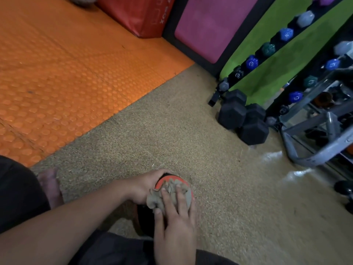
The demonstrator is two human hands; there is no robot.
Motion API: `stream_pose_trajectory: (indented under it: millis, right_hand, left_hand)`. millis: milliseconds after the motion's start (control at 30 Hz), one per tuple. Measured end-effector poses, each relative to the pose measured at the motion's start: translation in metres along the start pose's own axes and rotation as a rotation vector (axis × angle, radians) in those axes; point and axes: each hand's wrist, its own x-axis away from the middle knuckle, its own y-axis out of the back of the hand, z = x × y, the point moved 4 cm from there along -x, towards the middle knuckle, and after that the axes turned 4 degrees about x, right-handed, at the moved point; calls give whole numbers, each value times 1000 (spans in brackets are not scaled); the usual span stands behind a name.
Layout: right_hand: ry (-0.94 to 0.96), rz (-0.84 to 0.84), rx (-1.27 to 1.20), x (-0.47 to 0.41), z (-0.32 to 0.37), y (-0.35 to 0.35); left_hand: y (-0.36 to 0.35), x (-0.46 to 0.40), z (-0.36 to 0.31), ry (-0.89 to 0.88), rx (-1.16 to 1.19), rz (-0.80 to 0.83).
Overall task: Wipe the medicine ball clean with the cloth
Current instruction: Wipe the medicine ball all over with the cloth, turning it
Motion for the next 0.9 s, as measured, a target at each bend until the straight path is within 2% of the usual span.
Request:
stream_pose_trajectory:
  millis: [100,167,233,300,400,533,633,767,900]
  right_hand:
    - [11,48,-36,-1,-25,4]
    - [-112,27,-155,-6,-57,13]
    - [-254,82,-272,-16,-72,14]
    - [-296,121,-308,-31,-70,11]
    - [-212,90,-243,-58,-47,6]
    - [-23,183,13,-31,3,-2]
    - [58,99,-26,1,-5,5]
    - [-138,163,-206,-11,-52,8]
    - [-275,195,-295,-51,-59,2]
  left_hand:
    - [-1,3,-1,-2,-17,-5]
    - [-2,6,-9,-9,-49,9]
    - [-3,5,-15,-13,-84,29]
    - [-7,-1,-17,-10,-112,35]
    - [-10,-1,-17,8,-124,20]
    - [5,12,-2,21,-32,11]
    - [14,12,2,7,-50,22]
    - [8,5,-12,26,-31,5]
    - [-2,5,-20,25,-132,32]
